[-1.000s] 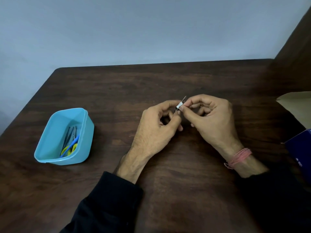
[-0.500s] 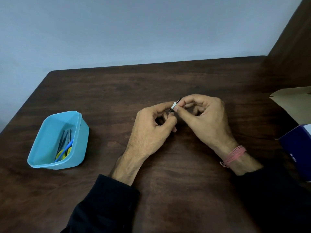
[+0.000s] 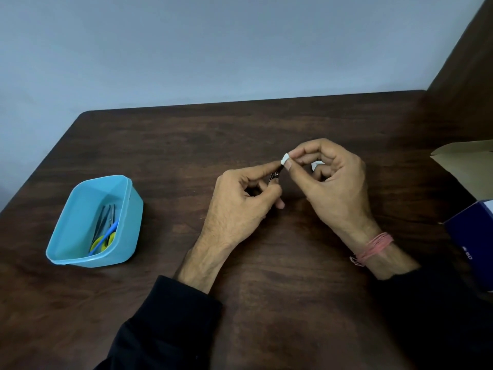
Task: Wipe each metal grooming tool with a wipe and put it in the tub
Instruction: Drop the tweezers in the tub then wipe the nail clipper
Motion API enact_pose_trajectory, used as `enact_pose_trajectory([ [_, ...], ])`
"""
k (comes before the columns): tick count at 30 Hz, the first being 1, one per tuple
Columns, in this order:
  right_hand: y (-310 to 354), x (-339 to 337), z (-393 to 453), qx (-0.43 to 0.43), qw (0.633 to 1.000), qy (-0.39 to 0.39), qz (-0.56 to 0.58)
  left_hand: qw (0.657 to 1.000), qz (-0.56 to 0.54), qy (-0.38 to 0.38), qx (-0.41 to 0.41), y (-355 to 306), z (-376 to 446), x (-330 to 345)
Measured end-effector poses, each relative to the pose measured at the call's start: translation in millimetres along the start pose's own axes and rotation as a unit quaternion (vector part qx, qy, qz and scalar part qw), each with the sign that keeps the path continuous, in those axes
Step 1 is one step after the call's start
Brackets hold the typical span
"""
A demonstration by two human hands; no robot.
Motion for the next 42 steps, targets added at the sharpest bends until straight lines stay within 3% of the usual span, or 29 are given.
enact_pose_trajectory([
  [16,-1.2,2.4,-2.6,-0.009,0.999,0.005,-0.041,1.000,-0.013,-0.001,-0.001,-2.4,-0.3,-0.7],
  [21,-1.6,-0.4,-1.4,0.006,0.999,-0.028,-0.014,0.999,-0.031,-0.003,0.003,-4.1,-1.3,-1.3],
  [26,-1.4,4.1,-1.7,0.011,0.998,0.032,-0.046,0.999,-0.045,-0.011,0.008,-4.6,-0.9,-1.2],
  [31,-1.3,2.5,-1.0,-0.004,1.000,-0.001,-0.019,1.000,-0.026,-0.008,0.003,-3.8,-1.1,0.5],
  [35,-1.7,6.2,-2.2,0.009,0.999,0.034,-0.033,0.999,-0.035,-0.007,0.007,-4.2,-1.1,0.6],
  [39,-1.6,1.5,-1.5,0.000,1.000,-0.008,-0.027,0.999,-0.045,-0.006,0.005,-3.8,-0.8,0.6],
  [42,-1.6,5.4,-2.5,0.007,0.999,0.032,-0.042,0.998,-0.058,-0.003,0.002,-3.0,-0.4,0.5],
])
Point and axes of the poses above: each hand's wrist, its own z-axis towards the middle knuckle, its own x-axis out of the palm, y = z × x, the point moved 3 cm from there along z, towards the middle knuckle, and after that the axes turned 6 degrees about y, right-handed, at the moved point
